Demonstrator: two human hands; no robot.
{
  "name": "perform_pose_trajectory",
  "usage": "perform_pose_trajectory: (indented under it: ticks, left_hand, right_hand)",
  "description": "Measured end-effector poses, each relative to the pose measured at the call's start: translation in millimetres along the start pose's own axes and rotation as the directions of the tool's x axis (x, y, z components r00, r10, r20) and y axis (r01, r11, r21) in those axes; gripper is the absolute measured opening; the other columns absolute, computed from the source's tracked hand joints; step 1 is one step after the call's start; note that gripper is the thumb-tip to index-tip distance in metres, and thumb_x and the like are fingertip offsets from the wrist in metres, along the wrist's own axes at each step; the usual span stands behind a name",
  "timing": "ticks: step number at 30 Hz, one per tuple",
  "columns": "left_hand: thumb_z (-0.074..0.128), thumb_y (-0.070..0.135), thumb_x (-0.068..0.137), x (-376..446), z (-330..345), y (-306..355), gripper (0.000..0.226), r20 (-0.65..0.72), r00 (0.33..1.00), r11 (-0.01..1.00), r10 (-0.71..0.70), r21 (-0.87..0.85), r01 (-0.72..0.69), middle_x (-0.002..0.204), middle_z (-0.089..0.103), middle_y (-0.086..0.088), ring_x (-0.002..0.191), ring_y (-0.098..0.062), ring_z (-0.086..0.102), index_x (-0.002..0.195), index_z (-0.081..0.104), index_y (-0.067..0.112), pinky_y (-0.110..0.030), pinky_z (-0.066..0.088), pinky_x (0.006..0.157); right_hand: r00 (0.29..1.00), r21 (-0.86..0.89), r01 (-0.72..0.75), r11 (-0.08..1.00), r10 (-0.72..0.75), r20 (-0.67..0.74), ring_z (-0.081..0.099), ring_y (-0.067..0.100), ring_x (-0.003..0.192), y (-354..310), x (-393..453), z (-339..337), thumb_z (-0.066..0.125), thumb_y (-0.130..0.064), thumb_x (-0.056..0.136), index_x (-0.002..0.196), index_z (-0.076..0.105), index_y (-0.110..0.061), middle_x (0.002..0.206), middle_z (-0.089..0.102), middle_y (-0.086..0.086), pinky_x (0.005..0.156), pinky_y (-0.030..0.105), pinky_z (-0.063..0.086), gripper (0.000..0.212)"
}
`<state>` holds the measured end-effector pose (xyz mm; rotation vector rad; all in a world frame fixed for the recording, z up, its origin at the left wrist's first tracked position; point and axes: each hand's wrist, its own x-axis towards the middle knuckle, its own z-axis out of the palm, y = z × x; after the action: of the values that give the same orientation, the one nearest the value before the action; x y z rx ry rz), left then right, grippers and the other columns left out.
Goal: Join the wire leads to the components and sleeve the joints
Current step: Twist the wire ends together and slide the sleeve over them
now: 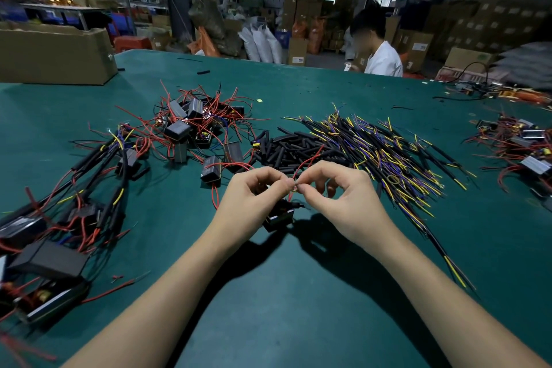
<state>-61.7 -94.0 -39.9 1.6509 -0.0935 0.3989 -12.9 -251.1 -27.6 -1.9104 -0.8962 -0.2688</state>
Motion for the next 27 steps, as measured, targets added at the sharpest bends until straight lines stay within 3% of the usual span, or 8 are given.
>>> perform_pose_trajectory:
  ticks: [3, 7, 9, 12, 15, 20, 24, 27]
  left_hand:
    - [0.06, 0.009, 0.09, 1.2, -0.6, 2.1, 0.016, 0.038, 0.996, 0.996, -0.077, -0.045, 0.079, 0.072, 0.062, -0.006, 0.061, -0.007, 0.055, 0.078, 0.067, 0.001, -0.011, 0.046, 0.058]
    - [0.055, 0.008, 0.091, 3.1, 2.3, 4.5, 0.021, 0.069, 0.991, 0.993, -0.116, 0.027, 0.114, 0.063, 0.055, 0.006, 0.056, -0.003, 0.048, 0.072, 0.061, 0.009, -0.009, 0.04, 0.054]
    - [0.055, 0.011, 0.093, 0.4, 3.8, 3.1, 0.017, 0.036, 0.999, 0.988, -0.008, 0.154, 0.003, 0.065, 0.054, 0.009, 0.057, -0.004, 0.05, 0.077, 0.057, 0.015, -0.013, 0.042, 0.056]
    - [0.057, 0.029, 0.089, -4.0, 2.4, 0.9, 0.007, 0.047, 0.972, 0.874, 0.23, 0.429, -0.227, 0.079, 0.061, 0.009, 0.079, -0.013, 0.057, 0.093, 0.055, 0.024, -0.027, 0.044, 0.077]
    - [0.063, 0.031, 0.083, -3.7, 1.5, 0.0, 0.016, 0.077, 0.918, 0.735, 0.388, 0.576, -0.359, 0.081, 0.061, 0.014, 0.089, 0.004, 0.05, 0.096, 0.057, 0.024, -0.029, 0.032, 0.091]
    - [0.065, 0.026, 0.081, -3.3, -0.3, 0.9, 0.012, 0.073, 0.902, 0.675, 0.426, 0.638, -0.37, 0.081, 0.061, 0.013, 0.081, -0.007, 0.054, 0.09, 0.063, 0.02, -0.033, 0.032, 0.088]
    - [0.066, 0.026, 0.081, -1.6, -0.7, 1.6, 0.008, 0.08, 0.895, 0.629, 0.439, 0.684, -0.37, 0.086, 0.06, 0.009, 0.087, -0.013, 0.054, 0.085, 0.066, 0.018, -0.032, 0.03, 0.087]
    - [0.071, 0.021, 0.082, -0.6, 0.1, 1.2, 0.004, 0.065, 0.92, 0.687, 0.387, 0.645, -0.335, 0.092, 0.057, 0.007, 0.096, -0.012, 0.051, 0.083, 0.067, 0.018, -0.03, 0.029, 0.089]
  right_hand:
    - [0.981, -0.178, 0.194, 0.965, -0.196, 0.004, 0.046, 0.009, 0.071, -1.7, 2.3, -3.6, 0.066, -0.007, 0.079, 0.079, 0.068, -0.013, 0.072, 0.062, -0.011, 0.066, 0.018, 0.039, 0.007]
    - [0.922, -0.399, 0.38, 0.835, -0.377, 0.09, 0.05, 0.022, 0.073, -0.9, 5.3, -3.0, 0.064, 0.0, 0.08, 0.08, 0.065, -0.006, 0.076, 0.063, 0.0, 0.062, 0.035, 0.047, 0.007]
    - [0.944, -0.374, 0.326, 0.868, -0.317, 0.088, 0.049, 0.018, 0.072, -0.7, 5.4, -3.4, 0.063, -0.005, 0.08, 0.079, 0.065, -0.009, 0.075, 0.062, -0.002, 0.063, 0.029, 0.044, 0.005]
    - [0.993, -0.167, 0.114, 0.979, -0.113, 0.02, 0.049, 0.005, 0.065, -1.4, 4.1, -6.9, 0.065, -0.009, 0.08, 0.075, 0.066, -0.017, 0.069, 0.061, -0.012, 0.062, 0.011, 0.034, 0.01]
    - [0.998, -0.01, -0.069, 0.998, 0.069, -0.015, 0.053, 0.001, 0.062, -2.0, 3.5, -6.7, 0.066, -0.005, 0.081, 0.073, 0.067, -0.019, 0.066, 0.063, -0.013, 0.06, 0.011, 0.038, 0.017]
    - [0.988, 0.08, -0.155, 0.985, 0.154, 0.025, 0.058, 0.002, 0.068, -4.9, 3.3, -4.5, 0.067, -0.007, 0.084, 0.074, 0.068, -0.019, 0.074, 0.069, -0.003, 0.063, 0.02, 0.045, 0.015]
    - [0.991, 0.064, -0.13, 0.989, 0.129, 0.02, 0.051, -0.003, 0.06, -4.4, 2.8, -3.6, 0.066, -0.006, 0.083, 0.075, 0.069, -0.017, 0.068, 0.065, -0.009, 0.058, 0.01, 0.038, 0.014]
    - [0.999, -0.052, -0.032, 0.998, 0.032, 0.005, 0.05, -0.001, 0.061, -4.7, 1.3, -5.2, 0.066, -0.005, 0.083, 0.076, 0.068, -0.015, 0.065, 0.059, -0.018, 0.059, 0.008, 0.034, 0.011]
